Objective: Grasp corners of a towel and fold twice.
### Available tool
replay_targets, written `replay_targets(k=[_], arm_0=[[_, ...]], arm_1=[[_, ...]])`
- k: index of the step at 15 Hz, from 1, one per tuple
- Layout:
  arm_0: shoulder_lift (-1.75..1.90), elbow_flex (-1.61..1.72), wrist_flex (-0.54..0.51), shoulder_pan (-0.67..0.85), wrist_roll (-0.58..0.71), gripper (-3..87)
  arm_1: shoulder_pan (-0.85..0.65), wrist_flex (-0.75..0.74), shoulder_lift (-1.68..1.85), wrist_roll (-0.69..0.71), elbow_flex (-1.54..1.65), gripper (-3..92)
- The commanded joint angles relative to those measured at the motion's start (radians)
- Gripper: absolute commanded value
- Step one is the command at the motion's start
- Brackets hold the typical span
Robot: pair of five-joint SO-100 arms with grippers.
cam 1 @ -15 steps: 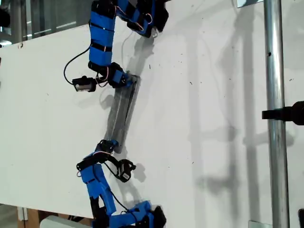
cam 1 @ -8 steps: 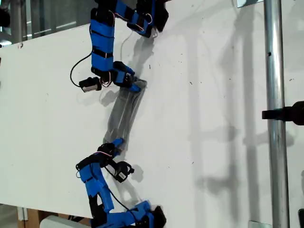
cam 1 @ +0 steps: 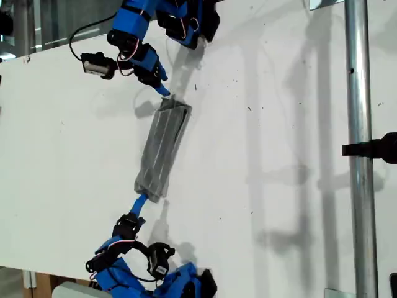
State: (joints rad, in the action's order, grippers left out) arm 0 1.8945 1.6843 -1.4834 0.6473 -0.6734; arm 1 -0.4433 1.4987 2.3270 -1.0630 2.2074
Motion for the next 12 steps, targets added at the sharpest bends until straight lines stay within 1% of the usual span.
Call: replay_targets(k=[1,2,3,4,6,7,9,11,12], arm_0=[[0.296,0.229,0.130,-0.150,-0.044,45.1],[0.434,0.351,0.189,-0.224,-0.086,45.1],[0.549,0.463,0.238,-0.291,-0.144,45.0],[0.617,0.555,0.282,-0.359,-0.202,44.9],[0.646,0.664,0.345,-0.479,-0.278,45.6],[0.664,0.690,0.365,-0.534,-0.301,46.2],[0.781,0.753,0.390,-0.634,-0.308,45.8],[1.051,0.905,0.414,-0.683,-0.350,44.5],[1.218,0.976,0.396,-0.698,-0.367,42.7]], arm_1=[[0.044,-0.048,0.247,-0.130,0.189,27.4],[0.092,-0.092,0.390,-0.153,0.279,30.9],[0.117,-0.132,0.494,-0.164,0.354,29.2],[0.132,-0.176,0.517,-0.189,0.405,32.3],[0.152,-0.325,0.476,-0.216,0.445,40.0],[0.152,-0.376,0.422,-0.225,0.443,42.5],[0.135,-0.448,0.232,-0.252,0.408,43.8],[0.123,-0.485,-0.046,-0.304,0.314,44.6],[0.123,-0.497,-0.163,-0.336,0.265,44.7]])
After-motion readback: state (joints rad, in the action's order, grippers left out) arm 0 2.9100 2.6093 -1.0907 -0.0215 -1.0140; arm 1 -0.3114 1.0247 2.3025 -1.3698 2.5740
